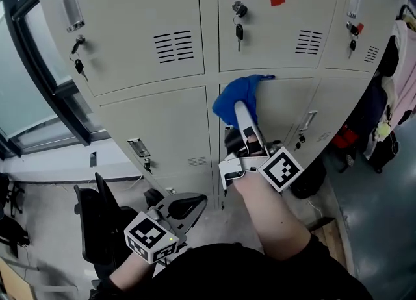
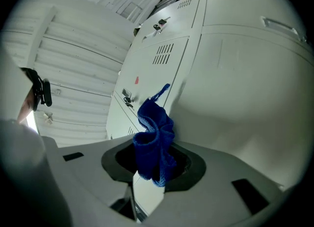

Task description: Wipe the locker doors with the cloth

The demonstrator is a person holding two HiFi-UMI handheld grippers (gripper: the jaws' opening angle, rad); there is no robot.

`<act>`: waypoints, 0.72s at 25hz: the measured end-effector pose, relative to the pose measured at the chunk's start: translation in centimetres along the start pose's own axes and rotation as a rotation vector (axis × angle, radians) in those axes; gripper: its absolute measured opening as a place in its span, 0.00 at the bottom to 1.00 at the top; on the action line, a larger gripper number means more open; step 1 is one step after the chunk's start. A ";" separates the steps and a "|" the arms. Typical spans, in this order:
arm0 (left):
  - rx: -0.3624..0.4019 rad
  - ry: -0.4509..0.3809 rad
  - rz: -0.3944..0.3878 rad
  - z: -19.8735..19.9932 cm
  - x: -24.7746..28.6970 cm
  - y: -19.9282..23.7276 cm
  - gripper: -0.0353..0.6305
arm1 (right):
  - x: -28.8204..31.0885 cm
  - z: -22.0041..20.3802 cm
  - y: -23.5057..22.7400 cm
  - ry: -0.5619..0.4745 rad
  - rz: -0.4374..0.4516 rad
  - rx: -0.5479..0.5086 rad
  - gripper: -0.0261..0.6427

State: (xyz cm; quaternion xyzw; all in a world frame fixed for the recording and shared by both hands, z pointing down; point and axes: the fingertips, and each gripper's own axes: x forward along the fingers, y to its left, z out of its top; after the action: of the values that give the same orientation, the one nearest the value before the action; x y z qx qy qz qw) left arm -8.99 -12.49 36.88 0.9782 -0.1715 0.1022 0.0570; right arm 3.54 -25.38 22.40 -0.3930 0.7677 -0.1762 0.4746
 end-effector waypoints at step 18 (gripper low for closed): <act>0.002 0.032 -0.026 -0.5 0.5 1.9 0.06 | 0.7 1.6 -2.8 -0.071 -0.035 -0.014 0.19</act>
State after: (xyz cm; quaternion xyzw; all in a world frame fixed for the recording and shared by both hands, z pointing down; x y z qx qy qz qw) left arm -9.26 -14.34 37.62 0.9787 -0.1579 0.1171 0.0599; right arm 5.97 -27.51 22.98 -0.4158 0.7445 -0.1650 0.4956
